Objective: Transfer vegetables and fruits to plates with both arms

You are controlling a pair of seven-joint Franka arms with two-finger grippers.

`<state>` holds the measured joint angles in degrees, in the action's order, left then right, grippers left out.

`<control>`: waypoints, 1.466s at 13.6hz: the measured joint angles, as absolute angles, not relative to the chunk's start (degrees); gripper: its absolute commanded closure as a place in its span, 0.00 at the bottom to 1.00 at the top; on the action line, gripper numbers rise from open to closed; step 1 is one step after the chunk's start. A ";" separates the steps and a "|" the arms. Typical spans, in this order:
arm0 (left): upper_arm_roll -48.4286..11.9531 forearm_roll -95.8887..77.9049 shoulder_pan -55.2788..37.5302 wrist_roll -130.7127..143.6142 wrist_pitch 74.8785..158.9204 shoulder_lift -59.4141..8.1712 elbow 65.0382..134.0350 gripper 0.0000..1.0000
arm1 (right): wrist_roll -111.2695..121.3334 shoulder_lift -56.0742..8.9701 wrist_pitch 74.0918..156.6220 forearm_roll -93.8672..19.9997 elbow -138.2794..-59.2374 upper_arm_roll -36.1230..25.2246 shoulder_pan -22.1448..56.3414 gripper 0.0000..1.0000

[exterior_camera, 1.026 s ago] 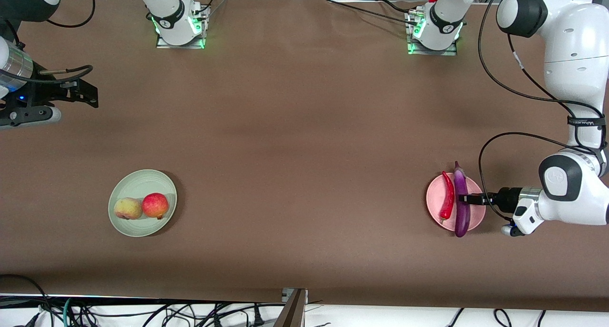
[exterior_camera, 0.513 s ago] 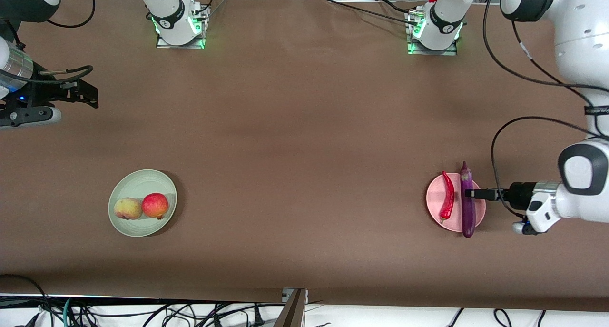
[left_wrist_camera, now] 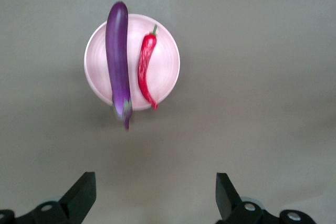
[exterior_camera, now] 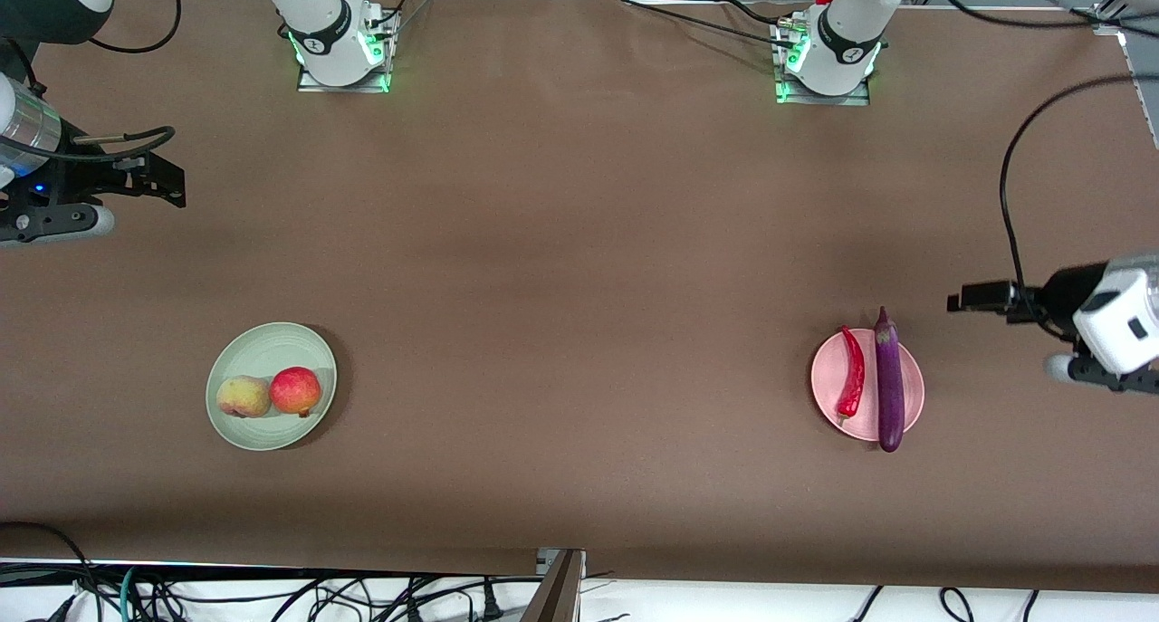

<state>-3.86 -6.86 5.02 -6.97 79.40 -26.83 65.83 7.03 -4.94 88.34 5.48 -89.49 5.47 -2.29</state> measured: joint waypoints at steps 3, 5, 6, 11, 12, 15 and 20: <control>-3.95 -0.83 -2.00 -1.91 72.55 -21.00 65.93 0.00 | 7.03 -4.96 88.48 5.49 -89.49 5.28 -2.44 0.00; -3.92 -0.39 -3.14 -0.04 70.89 -18.67 66.00 0.00 | 7.05 -4.96 88.65 5.49 -89.49 5.25 -2.50 0.00; -3.74 -0.38 -3.00 0.16 69.40 -17.74 66.01 0.00 | 7.03 -4.96 88.65 5.49 -89.49 5.22 -2.51 0.00; -5.20 -0.39 -3.03 5.01 64.79 -15.55 66.15 0.00 | 6.98 -4.91 88.37 4.36 -89.49 4.24 -2.58 0.00; -5.75 -0.39 -3.12 6.04 64.38 -15.25 66.20 0.00 | 6.98 -4.91 88.24 3.84 -89.49 3.98 -2.60 0.00; -6.27 -0.39 -3.20 6.72 62.76 -14.74 66.40 0.00 | 6.99 -4.94 87.16 3.54 -89.49 3.66 -2.61 0.00; -7.71 -0.39 -3.21 7.78 62.45 -14.73 66.57 0.00 | 7.01 -4.97 87.12 3.53 -89.43 3.60 -2.61 0.00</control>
